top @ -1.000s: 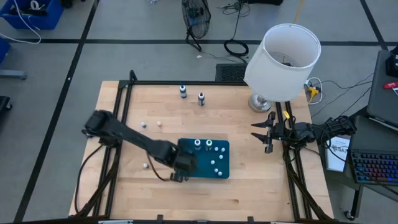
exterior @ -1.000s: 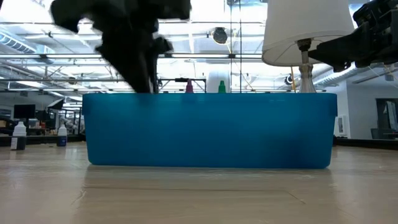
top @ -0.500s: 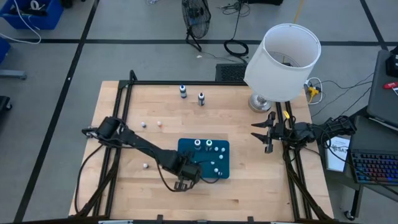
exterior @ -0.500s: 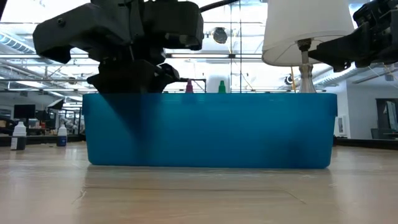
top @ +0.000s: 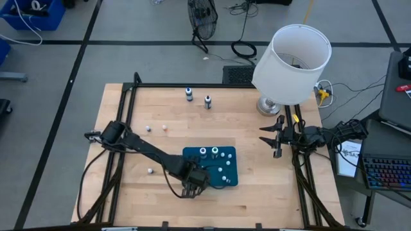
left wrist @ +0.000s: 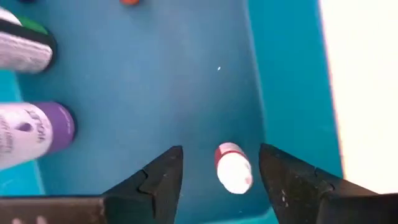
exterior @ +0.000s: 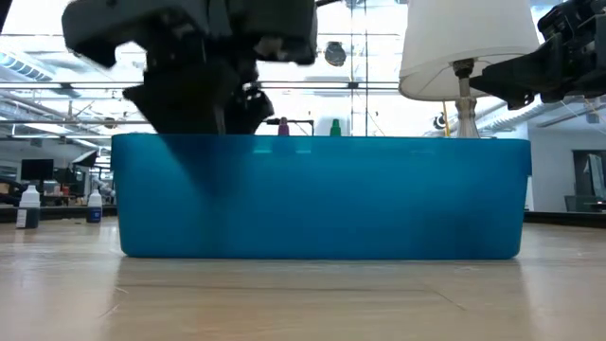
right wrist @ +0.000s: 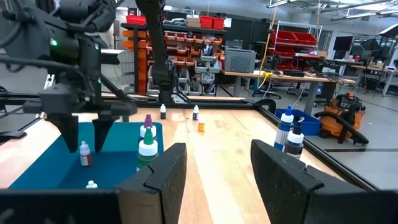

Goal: Pick & Place food coloring
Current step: Put the bottom small purple food coloring bottle into the blue bin

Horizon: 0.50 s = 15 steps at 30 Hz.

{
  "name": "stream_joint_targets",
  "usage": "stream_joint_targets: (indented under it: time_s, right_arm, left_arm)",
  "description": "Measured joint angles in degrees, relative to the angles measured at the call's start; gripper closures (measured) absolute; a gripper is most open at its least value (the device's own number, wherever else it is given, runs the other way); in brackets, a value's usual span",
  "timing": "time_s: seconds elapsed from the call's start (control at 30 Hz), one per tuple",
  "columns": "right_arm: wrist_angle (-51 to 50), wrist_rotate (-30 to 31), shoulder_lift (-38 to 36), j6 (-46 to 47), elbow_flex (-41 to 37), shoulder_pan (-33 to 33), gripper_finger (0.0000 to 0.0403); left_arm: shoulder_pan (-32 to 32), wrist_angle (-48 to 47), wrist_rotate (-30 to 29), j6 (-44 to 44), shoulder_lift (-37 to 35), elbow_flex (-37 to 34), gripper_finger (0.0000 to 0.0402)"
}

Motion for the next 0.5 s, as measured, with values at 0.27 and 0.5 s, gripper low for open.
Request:
stream_joint_targets:
  time_s: [0.27,0.5]
  right_arm:
    - [0.0,0.0,0.0,0.0,0.0,0.0,0.0236]
    - [0.0,0.0,0.0,0.0,0.0,0.0,0.0236]
  left_arm:
    - [0.0,-10.1,-0.1,2.4,-0.1,7.7,0.0186]
    - [-0.2,-25.2,-9.9,-1.1,-6.8,13.0,0.0186]
